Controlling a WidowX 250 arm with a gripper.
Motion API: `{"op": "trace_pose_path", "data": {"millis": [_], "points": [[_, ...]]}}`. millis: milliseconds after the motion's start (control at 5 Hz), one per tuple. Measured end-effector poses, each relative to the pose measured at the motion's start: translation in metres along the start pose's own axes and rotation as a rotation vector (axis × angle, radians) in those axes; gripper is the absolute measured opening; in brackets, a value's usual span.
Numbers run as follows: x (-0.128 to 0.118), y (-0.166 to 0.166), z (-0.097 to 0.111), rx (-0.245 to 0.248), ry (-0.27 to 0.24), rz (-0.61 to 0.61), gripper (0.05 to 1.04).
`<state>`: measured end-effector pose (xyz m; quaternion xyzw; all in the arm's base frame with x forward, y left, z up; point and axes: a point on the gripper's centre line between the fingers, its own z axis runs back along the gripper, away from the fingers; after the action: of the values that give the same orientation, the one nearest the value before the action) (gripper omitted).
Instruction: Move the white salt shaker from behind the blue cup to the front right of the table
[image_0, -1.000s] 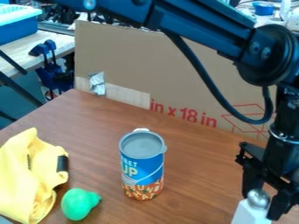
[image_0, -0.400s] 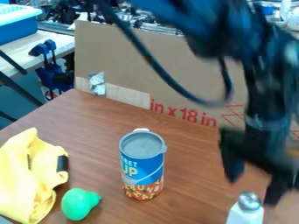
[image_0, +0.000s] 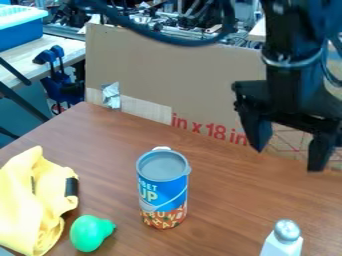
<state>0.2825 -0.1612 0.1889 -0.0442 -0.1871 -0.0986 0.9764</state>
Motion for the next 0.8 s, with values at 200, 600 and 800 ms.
{"op": "trace_pose_path", "data": {"millis": [200,600,800], "points": [[0.0001,-0.0002,0.0007,-0.001,0.002,0.006,1.003],[-0.0002,-0.0001,0.0007,0.000,0.003,0.004,1.003],[-0.0003,0.0002,0.0007,0.002,0.004,0.003,1.003]]}}
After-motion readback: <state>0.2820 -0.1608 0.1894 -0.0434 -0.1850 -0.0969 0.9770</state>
